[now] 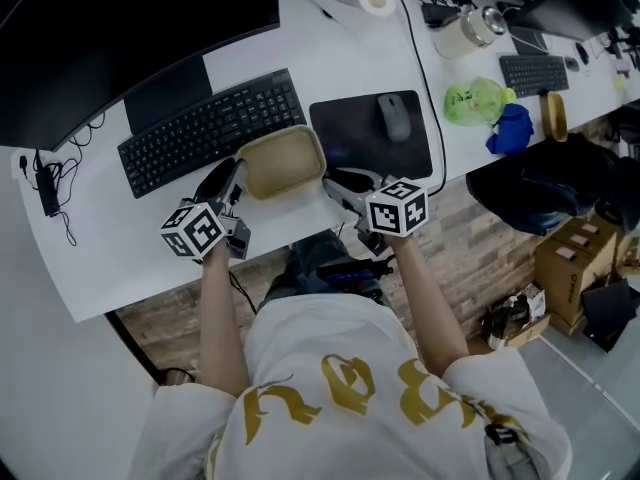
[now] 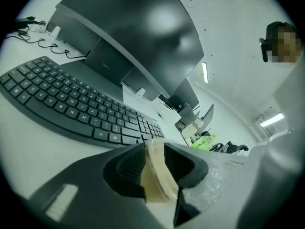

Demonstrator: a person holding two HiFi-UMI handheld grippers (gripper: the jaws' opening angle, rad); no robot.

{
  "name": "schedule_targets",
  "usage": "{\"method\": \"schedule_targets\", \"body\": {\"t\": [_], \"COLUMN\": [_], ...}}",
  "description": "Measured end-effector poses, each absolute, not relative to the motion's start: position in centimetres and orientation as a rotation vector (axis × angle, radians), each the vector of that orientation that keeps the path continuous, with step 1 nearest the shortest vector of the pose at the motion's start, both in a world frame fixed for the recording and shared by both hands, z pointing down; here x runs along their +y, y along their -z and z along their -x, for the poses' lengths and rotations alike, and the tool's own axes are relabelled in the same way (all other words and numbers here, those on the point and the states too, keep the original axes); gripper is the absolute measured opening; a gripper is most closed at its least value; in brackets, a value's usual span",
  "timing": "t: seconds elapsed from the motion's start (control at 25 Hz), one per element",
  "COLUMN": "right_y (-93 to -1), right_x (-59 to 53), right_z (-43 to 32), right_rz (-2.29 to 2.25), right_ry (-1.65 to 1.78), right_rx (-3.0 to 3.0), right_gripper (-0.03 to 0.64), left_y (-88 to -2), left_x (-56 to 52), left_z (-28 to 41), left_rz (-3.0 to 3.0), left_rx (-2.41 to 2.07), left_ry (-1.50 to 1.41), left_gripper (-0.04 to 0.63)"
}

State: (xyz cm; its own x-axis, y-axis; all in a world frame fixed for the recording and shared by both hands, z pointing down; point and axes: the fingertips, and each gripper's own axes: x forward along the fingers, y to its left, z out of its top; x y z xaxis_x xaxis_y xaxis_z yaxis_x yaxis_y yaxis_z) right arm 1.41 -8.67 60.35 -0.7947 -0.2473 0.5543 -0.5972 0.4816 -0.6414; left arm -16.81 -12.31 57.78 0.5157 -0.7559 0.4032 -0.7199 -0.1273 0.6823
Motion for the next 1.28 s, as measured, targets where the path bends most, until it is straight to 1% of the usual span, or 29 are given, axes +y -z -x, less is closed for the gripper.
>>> {"method": "schedule_targets", "body": {"t": [0.08, 0.12, 0.32, 1.28], "right_y": [-60.2, -60.1, -60.0, -59.1], "right_x": [-8.6, -8.6, -8.4, -8.3], "right_z": [-1.3, -1.2, -1.3, -1.4], "right_rz": [-0.689, -0.682, -0.669, -0.692], "right_ry": [-1.258, -1.264, -1.287, -1.281], "right_rx": [-2.357, -2.363, -2.369, -2.391], "right_gripper": [0.108, 0.093, 0.069, 0.058], "left_y": [-57.9, -57.9, -58.0, -57.1], "left_x": [-12.4, -12.4, -12.3, -12.2], "left_z": [16.6, 16.6, 16.6, 16.5], "left_rz": [-1.867, -1.870, -1.862, -1.884], "left_rx": [-1.223, -1.229, -1.238, -1.236], "left_ry": [0.040, 0.032, 0.034, 0.039], "left_gripper": [0.118, 0.100, 0.097, 0.095]}}
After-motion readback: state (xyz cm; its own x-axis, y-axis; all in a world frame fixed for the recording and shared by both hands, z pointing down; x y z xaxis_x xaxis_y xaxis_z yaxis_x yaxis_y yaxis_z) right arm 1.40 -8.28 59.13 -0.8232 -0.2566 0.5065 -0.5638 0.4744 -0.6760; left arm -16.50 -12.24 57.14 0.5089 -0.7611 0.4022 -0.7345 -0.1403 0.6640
